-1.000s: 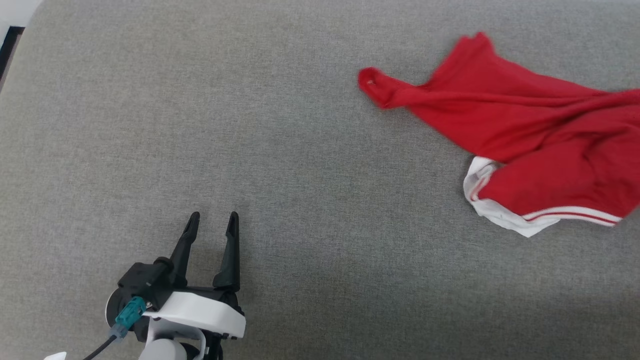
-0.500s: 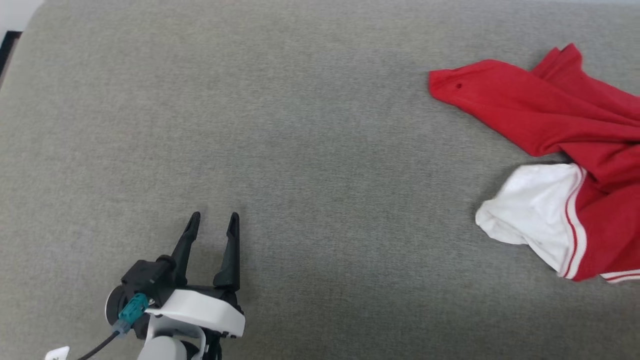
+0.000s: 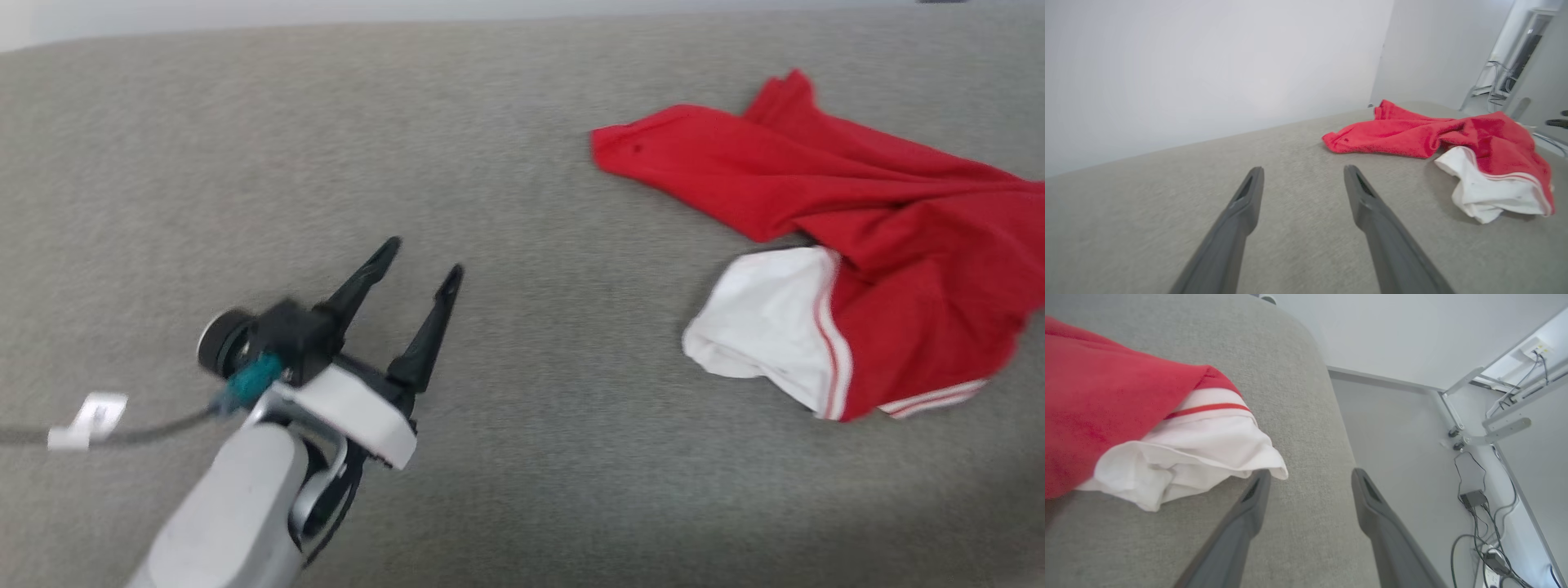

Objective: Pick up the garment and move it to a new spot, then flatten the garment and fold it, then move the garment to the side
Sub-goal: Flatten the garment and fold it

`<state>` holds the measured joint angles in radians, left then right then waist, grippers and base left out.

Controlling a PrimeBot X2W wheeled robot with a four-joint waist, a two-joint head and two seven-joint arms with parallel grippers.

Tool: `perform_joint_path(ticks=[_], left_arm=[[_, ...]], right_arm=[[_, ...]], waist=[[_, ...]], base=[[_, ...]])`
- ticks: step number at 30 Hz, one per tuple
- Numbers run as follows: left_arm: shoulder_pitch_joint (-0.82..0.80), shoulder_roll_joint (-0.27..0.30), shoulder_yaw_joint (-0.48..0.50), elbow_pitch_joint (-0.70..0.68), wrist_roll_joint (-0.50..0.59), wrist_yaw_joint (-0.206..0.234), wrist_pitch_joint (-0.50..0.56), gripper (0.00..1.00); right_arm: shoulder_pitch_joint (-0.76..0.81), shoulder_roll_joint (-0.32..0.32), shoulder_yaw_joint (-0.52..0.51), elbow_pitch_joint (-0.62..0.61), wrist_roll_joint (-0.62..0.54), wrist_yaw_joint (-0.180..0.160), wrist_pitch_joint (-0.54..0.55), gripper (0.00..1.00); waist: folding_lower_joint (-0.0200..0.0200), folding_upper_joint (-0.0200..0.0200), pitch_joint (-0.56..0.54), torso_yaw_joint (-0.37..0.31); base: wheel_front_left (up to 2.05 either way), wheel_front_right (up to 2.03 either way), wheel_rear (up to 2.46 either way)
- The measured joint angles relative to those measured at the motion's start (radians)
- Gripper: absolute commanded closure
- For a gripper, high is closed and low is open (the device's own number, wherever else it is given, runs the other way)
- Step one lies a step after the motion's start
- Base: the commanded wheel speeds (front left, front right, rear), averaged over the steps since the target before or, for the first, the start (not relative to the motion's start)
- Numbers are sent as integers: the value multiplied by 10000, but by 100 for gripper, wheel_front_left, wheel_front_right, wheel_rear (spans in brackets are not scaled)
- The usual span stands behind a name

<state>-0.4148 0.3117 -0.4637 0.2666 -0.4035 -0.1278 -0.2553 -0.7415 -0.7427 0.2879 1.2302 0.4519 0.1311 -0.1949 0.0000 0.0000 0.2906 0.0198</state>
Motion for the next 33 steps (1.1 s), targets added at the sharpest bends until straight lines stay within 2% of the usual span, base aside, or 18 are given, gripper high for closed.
perform_joint_path(ticks=[3,7,10,13,15,19,24,27,28,29,31,33], left_arm=[[-905,805,-1400,-178,-1319,0,953,0],[-2041,1845,-2871,-679,-3570,0,3087,0],[-2677,2265,-3701,-1104,-5526,0,4976,0],[-3282,2579,-4291,-1354,-6876,0,6466,0],[-3636,2694,-4514,-1333,-7494,-2,7095,0],[-4212,2577,-4763,-825,-8335,-2,7774,0],[-4794,2253,-5231,169,-8443,-2,8107,0],[-4905,2067,-5373,744,-8495,-2,7942,0],[-4976,2015,-5409,905,-8541,-2,7898,16],[-5051,1958,-5421,1057,-8564,-2,7775,52],[-5172,1864,-5425,1407,-8585,-2,7511,100],[-5222,1766,-5392,1588,-8905,0,7290,100]], right_arm=[[236,598,-167,-408,211,0,-433,0],[633,1220,-439,-1417,399,-2,-631,0],[1091,1661,-755,-2406,384,0,-665,0],[1541,1988,-1206,-3384,150,-2,-665,0],[1829,2318,-1383,-3902,-42,-2,-667,0],[2137,2861,-1661,-4635,-332,-2,-665,0],[2323,3338,-1848,-5118,-579,-2,-667,0],[2411,3557,-1902,-5227,-650,-2,-665,0],[2431,3615,-1912,-5258,-665,-2,-667,0],[2454,3653,-1933,-5288,-679,-2,-665,0],[2508,3697,-1988,-5340,-727,-2,-667,0],[2577,3751,-2038,-5371,-740,-2,-665,0]], waist=[[-1,0,-72,-458],[0,0,-93,-1132],[0,0,-43,-1646],[0,0,82,-2147],[-1,1,199,-2459],[0,0,470,-3080],[0,0,817,-3767],[0,0,995,-4120],[0,0,1051,-4219],[0,0,1105,-4306],[-1,0,1196,-4415],[0,0,1232,-4435]], base=[[0,0,0],[0,0,0],[0,0,0],[0,0,0],[0,0,0],[0,0,0],[0,0,0],[0,0,0],[0,0,0],[0,0,0],[0,0,0],[0,0,0]])
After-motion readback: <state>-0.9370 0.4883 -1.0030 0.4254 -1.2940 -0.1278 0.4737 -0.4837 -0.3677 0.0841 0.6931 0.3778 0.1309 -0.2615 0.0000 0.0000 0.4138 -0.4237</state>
